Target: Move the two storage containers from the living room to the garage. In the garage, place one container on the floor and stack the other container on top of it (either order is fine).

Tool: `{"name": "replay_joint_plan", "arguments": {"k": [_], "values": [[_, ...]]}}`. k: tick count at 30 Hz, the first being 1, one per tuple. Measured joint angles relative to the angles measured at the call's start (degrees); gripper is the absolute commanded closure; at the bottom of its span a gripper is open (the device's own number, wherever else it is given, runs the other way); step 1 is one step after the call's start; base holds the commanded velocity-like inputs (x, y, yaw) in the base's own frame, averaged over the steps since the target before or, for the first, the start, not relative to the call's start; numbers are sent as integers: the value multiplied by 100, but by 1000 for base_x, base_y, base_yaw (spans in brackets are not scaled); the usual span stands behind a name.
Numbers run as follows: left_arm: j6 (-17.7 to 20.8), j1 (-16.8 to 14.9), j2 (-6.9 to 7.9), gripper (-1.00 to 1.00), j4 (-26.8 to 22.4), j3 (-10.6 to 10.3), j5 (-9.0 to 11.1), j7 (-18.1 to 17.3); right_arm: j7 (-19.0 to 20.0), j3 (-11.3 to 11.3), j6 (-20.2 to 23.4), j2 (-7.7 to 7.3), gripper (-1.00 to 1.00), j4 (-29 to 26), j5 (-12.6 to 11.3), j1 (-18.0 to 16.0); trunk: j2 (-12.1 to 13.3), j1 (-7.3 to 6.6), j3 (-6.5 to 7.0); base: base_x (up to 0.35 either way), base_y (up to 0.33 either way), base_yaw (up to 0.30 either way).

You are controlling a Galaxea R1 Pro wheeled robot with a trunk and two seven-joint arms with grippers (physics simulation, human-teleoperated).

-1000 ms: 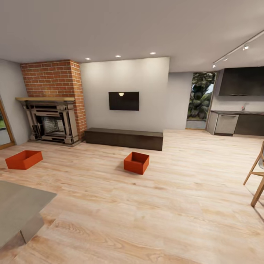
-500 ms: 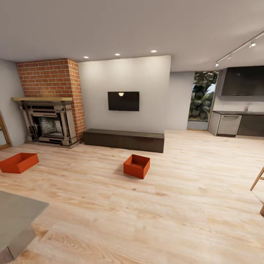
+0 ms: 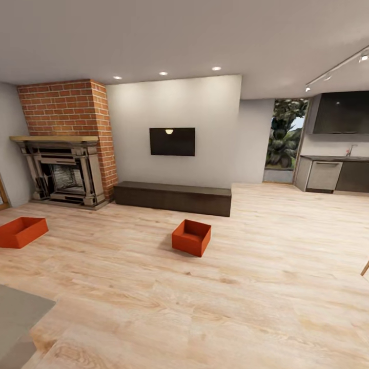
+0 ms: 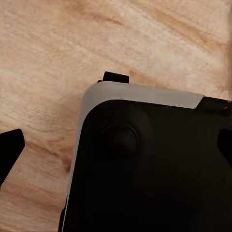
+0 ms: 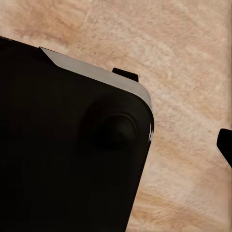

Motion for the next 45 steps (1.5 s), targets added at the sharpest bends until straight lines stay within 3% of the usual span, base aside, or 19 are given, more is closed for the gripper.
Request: {"name": "replay_joint_plan", "arguments": {"k": [45], "values": [[0,0,0,-100,0,4,0,2,0,0,0,0,-100,1,0,0,0,0,0,320,0,0]]}}
